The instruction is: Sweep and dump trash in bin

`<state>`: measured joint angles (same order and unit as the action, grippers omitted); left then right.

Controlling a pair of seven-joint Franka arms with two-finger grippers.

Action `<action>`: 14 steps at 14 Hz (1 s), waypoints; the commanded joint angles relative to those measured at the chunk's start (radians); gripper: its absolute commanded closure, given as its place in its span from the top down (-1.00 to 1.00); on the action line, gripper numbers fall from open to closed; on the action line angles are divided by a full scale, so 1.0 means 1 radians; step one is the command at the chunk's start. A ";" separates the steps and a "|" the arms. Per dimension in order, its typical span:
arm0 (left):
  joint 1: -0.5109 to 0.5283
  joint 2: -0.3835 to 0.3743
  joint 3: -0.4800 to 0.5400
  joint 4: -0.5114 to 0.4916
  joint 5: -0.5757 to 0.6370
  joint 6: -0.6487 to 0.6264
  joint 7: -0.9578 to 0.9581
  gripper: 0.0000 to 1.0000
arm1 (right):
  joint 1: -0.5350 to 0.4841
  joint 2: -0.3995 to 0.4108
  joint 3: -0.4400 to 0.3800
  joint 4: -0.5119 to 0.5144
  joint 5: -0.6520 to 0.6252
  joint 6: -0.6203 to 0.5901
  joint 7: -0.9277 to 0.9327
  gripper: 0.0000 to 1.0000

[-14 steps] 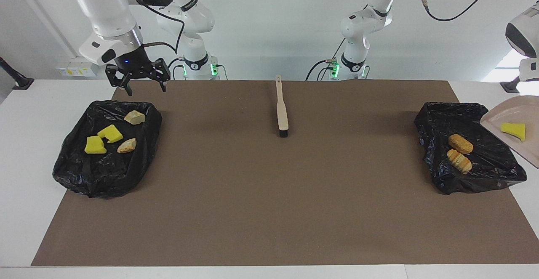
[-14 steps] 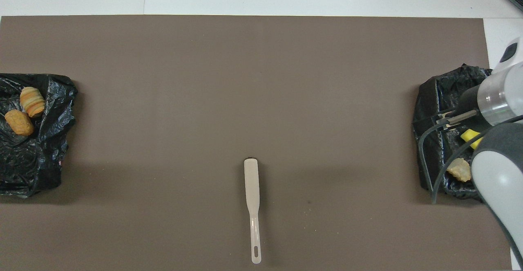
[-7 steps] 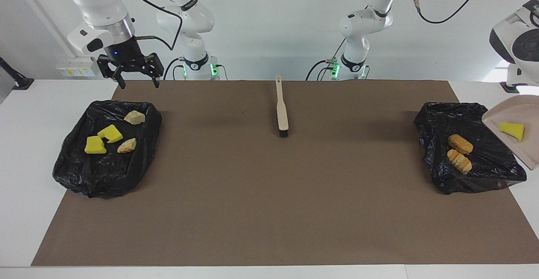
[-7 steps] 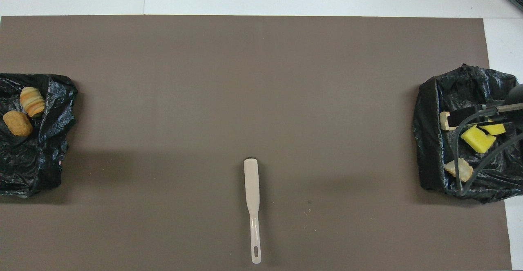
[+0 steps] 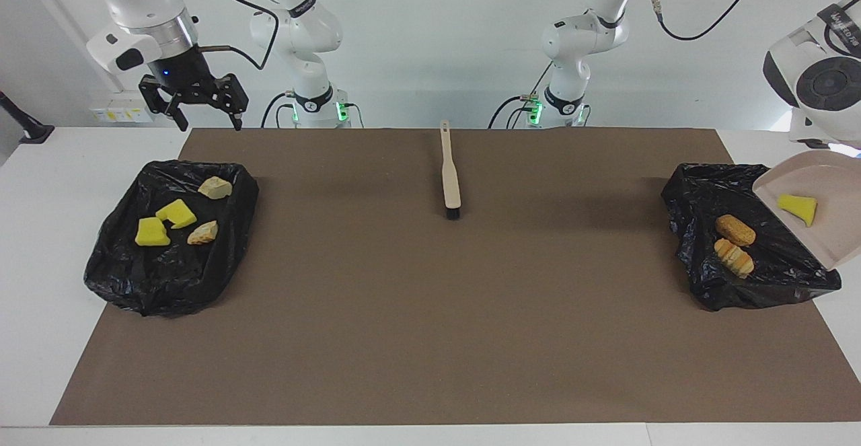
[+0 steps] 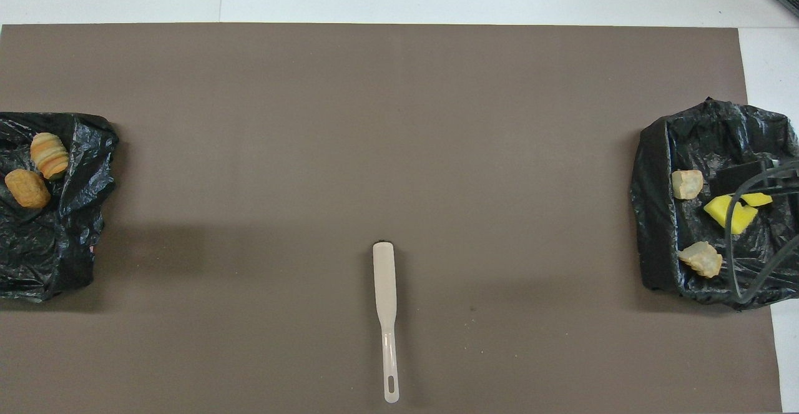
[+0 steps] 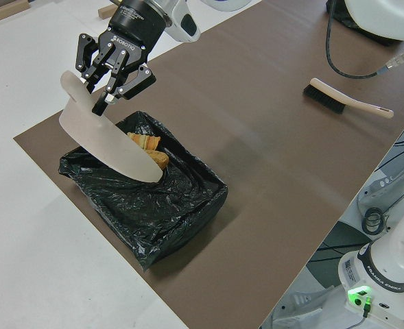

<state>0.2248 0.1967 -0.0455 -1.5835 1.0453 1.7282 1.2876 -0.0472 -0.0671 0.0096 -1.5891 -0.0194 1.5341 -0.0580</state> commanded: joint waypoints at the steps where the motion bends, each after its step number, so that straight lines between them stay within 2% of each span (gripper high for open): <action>1: -0.013 0.006 0.010 -0.029 0.082 -0.024 -0.086 -1.00 | 0.046 0.017 -0.056 0.021 0.021 -0.018 0.027 1.00; 3: -0.025 0.012 0.009 -0.015 0.154 -0.054 -0.082 -1.00 | 0.047 0.018 -0.054 0.015 0.021 -0.009 0.029 1.00; 5: -0.038 0.015 0.009 -0.003 0.148 -0.087 -0.082 -1.00 | 0.049 0.018 -0.047 0.014 0.018 -0.009 0.027 1.00; 7: -0.056 0.015 0.004 -0.003 0.110 -0.129 -0.083 -1.00 | 0.047 0.018 -0.046 0.014 0.018 -0.011 0.026 1.00; 8: -0.090 0.012 0.006 -0.013 0.044 -0.151 -0.102 -1.00 | 0.047 0.017 -0.046 0.014 0.018 -0.011 0.026 1.00; 9: -0.090 0.009 0.010 -0.016 0.044 -0.165 -0.119 -1.00 | 0.047 0.018 -0.046 0.014 0.018 -0.011 0.027 1.00; 11: -0.079 0.007 0.013 -0.016 0.108 -0.157 -0.117 -1.00 | 0.047 0.017 -0.046 0.012 0.018 -0.011 0.026 1.00; 14: -0.079 0.009 0.015 -0.004 0.142 -0.164 -0.111 -1.00 | 0.047 0.017 -0.046 0.012 0.018 -0.011 0.026 1.00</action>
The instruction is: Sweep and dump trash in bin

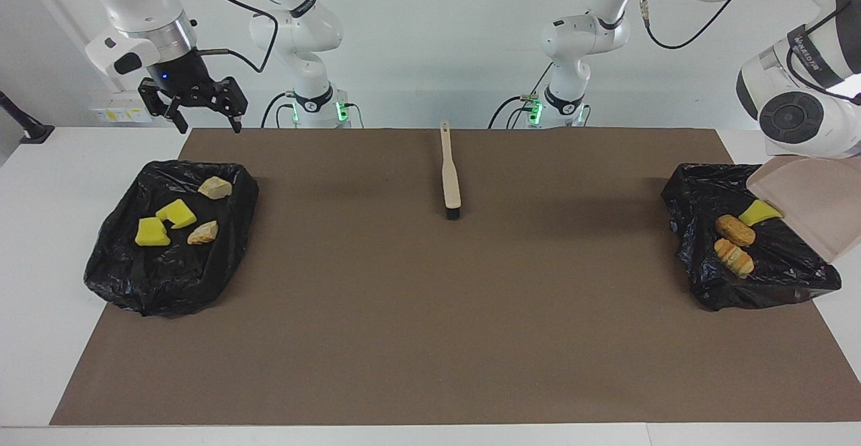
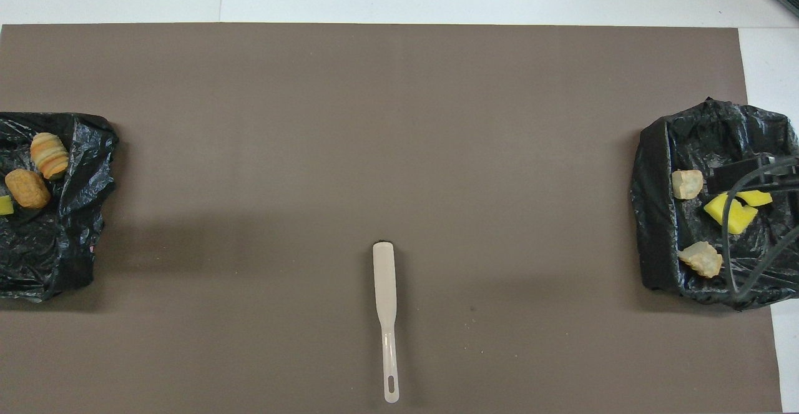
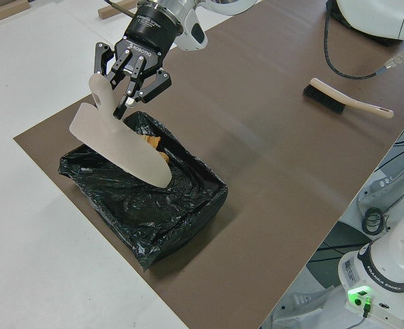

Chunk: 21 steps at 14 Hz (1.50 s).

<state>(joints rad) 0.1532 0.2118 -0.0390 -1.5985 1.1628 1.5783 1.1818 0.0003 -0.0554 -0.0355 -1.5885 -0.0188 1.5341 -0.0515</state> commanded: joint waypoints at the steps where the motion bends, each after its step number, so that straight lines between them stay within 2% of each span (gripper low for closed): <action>1: -0.007 -0.008 0.010 0.018 0.003 0.000 -0.002 -1.00 | 0.000 0.005 -0.001 0.012 0.017 -0.011 0.019 1.00; 3: 0.015 -0.009 0.010 0.066 -0.017 0.002 0.072 -1.00 | 0.000 0.005 -0.001 0.012 0.017 -0.011 0.019 1.00; 4: 0.016 -0.012 0.010 0.095 -0.065 -0.007 0.096 -1.00 | 0.000 0.005 -0.001 0.012 0.017 -0.011 0.019 1.00; 6: 0.023 -0.011 0.011 0.156 -0.245 -0.030 0.090 -1.00 | 0.000 0.005 -0.001 0.012 0.017 -0.011 0.019 1.00; 8: 0.022 -0.012 0.011 0.175 -0.375 -0.063 0.043 -1.00 | 0.000 0.005 -0.001 0.012 0.017 -0.011 0.019 1.00; 15: -0.016 -0.041 -0.002 0.163 -0.744 -0.147 -0.400 -1.00 | 0.000 0.005 -0.001 0.012 0.017 -0.011 0.019 1.00; 21: -0.207 -0.115 -0.006 0.048 -0.949 -0.132 -0.785 -1.00 | 0.000 0.005 -0.001 0.012 0.017 -0.011 0.019 1.00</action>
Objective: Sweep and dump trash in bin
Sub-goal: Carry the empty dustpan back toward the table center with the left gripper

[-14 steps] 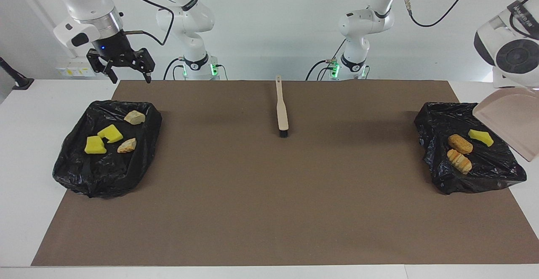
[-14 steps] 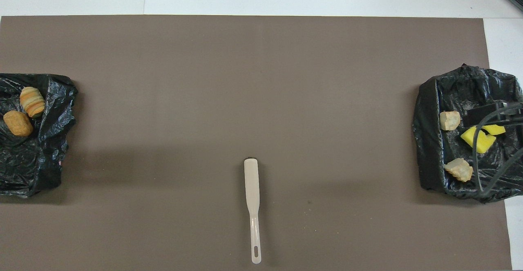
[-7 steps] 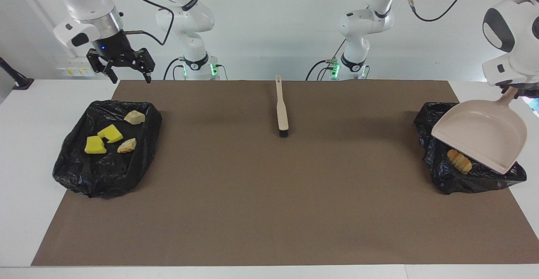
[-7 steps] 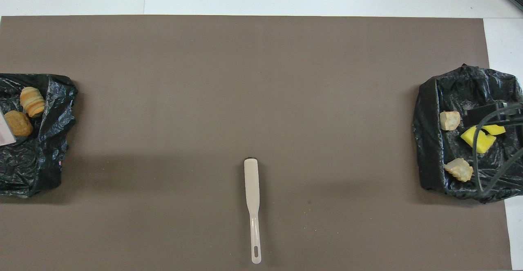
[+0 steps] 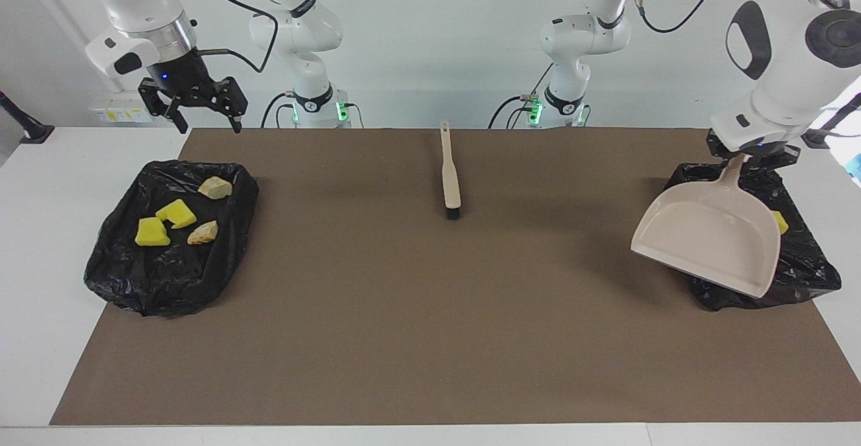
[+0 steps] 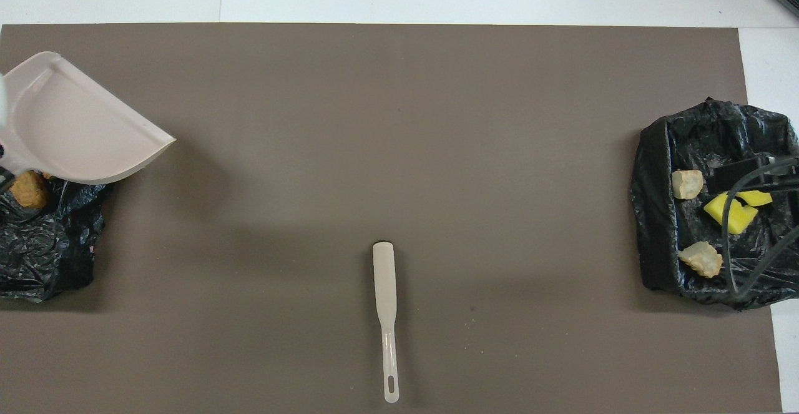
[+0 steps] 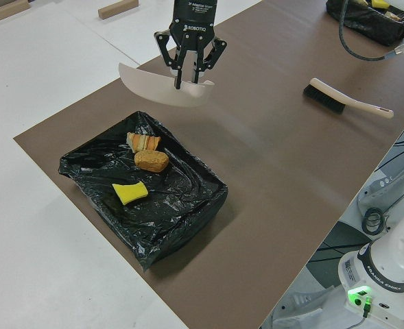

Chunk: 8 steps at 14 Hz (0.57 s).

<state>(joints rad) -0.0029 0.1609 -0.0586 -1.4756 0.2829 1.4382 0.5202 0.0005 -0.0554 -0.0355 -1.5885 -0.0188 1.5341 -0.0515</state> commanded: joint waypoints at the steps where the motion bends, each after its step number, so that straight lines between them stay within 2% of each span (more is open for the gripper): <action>1: -0.078 -0.070 0.014 -0.093 -0.108 0.016 -0.190 -1.00 | -0.001 0.005 -0.001 0.012 0.017 -0.011 0.019 1.00; 3: -0.167 -0.066 0.013 -0.107 -0.140 0.034 -0.337 -1.00 | -0.001 0.005 -0.001 0.012 0.017 -0.011 0.019 1.00; 5: -0.250 -0.058 0.014 -0.146 -0.238 0.172 -0.516 -1.00 | -0.001 0.005 -0.001 0.012 0.017 -0.011 0.019 1.00; 8: -0.339 -0.034 0.013 -0.167 -0.300 0.313 -0.650 -1.00 | -0.001 0.005 -0.001 0.012 0.017 -0.011 0.019 1.00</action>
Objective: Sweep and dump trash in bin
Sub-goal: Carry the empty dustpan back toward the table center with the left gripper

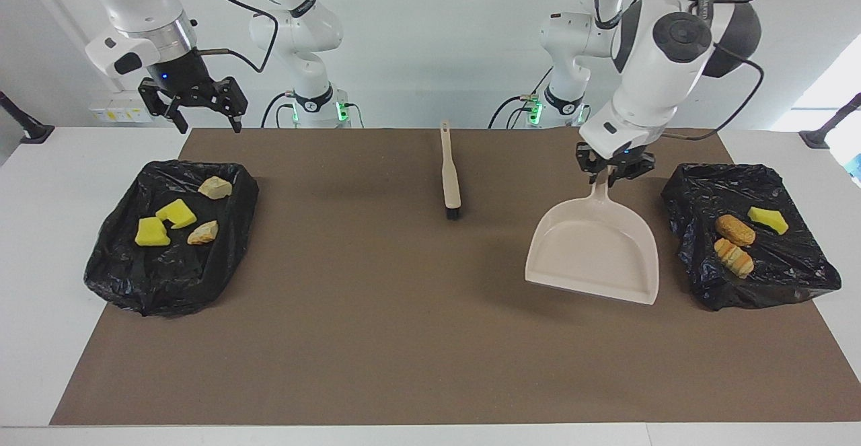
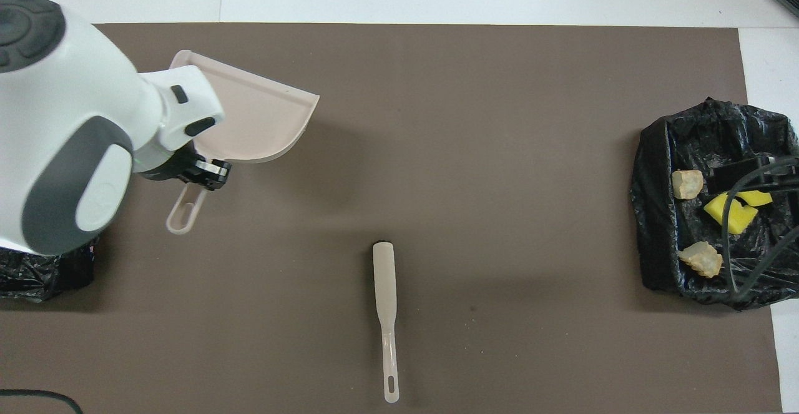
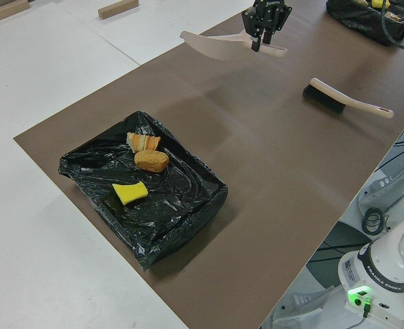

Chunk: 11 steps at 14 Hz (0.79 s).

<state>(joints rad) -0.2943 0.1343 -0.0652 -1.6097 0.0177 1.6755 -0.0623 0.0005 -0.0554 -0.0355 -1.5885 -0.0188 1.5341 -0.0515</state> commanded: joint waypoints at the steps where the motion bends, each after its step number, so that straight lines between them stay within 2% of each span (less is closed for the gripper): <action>1: -0.084 0.020 0.021 -0.030 -0.047 0.123 -0.112 -1.00 | -0.001 0.005 -0.001 0.012 0.017 -0.011 0.019 1.00; 5: -0.222 0.154 0.019 -0.024 -0.067 0.369 -0.336 -1.00 | -0.001 0.005 -0.001 0.012 0.017 -0.011 0.019 1.00; 7: -0.255 0.191 0.021 -0.018 -0.108 0.403 -0.341 -1.00 | -0.001 0.005 -0.001 0.012 0.017 -0.011 0.019 1.00; 11: -0.276 0.212 0.021 -0.024 -0.117 0.431 -0.381 -1.00 | -0.001 0.005 -0.001 0.012 0.017 -0.011 0.019 1.00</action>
<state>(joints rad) -0.5522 0.3470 -0.0646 -1.6392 -0.0815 2.0892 -0.4275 0.0006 -0.0554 -0.0355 -1.5885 -0.0188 1.5341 -0.0515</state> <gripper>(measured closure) 0.687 0.000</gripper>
